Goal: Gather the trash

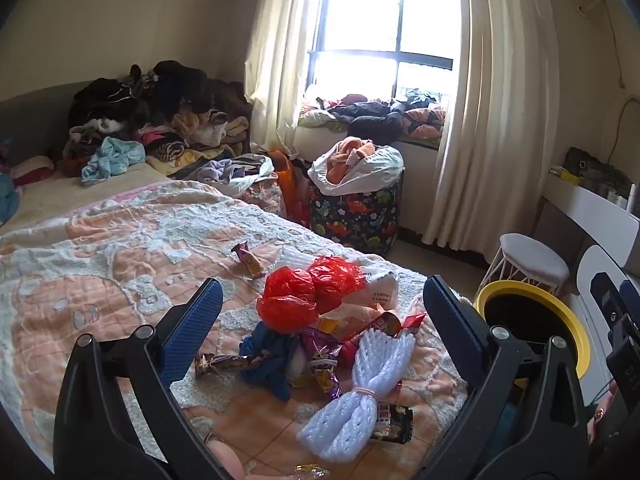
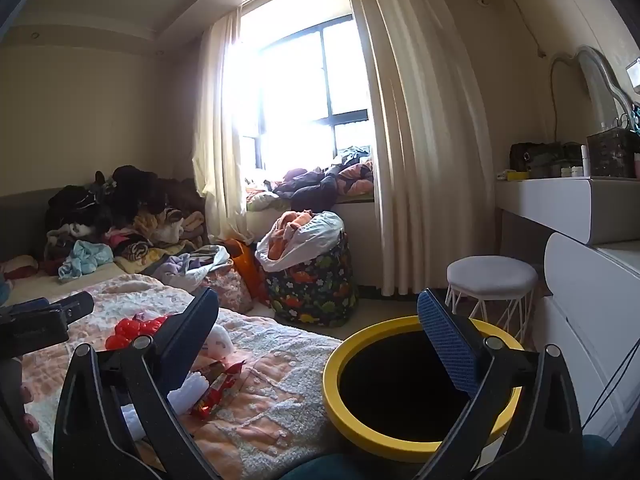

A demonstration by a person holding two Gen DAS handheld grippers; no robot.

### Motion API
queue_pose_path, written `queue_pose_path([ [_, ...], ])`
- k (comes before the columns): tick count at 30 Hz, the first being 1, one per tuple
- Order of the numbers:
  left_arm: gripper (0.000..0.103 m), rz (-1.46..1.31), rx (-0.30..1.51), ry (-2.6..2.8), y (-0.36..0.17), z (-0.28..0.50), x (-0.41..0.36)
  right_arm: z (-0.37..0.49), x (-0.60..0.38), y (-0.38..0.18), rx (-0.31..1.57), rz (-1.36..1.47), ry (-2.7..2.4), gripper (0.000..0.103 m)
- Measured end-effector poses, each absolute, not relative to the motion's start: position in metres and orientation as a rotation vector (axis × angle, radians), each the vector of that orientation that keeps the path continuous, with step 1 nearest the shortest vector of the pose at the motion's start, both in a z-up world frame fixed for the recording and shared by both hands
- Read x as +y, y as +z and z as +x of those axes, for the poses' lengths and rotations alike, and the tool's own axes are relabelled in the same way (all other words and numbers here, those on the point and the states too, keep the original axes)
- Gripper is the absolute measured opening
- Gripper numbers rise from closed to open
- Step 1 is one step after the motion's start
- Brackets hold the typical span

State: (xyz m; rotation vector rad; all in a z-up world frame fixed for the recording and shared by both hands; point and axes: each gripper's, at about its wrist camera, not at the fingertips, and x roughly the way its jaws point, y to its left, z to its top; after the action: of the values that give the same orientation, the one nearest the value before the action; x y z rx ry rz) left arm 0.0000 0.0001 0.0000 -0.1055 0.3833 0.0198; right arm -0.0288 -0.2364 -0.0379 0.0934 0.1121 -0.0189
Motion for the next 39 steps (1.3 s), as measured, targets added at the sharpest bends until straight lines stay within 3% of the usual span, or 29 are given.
queue_pose_path([
  [39, 0.092, -0.115, 0.374, 0.002, 0.009, 0.000, -0.007, -0.028, -0.235, -0.037, 0.114, 0.078, -0.010, 0.097],
])
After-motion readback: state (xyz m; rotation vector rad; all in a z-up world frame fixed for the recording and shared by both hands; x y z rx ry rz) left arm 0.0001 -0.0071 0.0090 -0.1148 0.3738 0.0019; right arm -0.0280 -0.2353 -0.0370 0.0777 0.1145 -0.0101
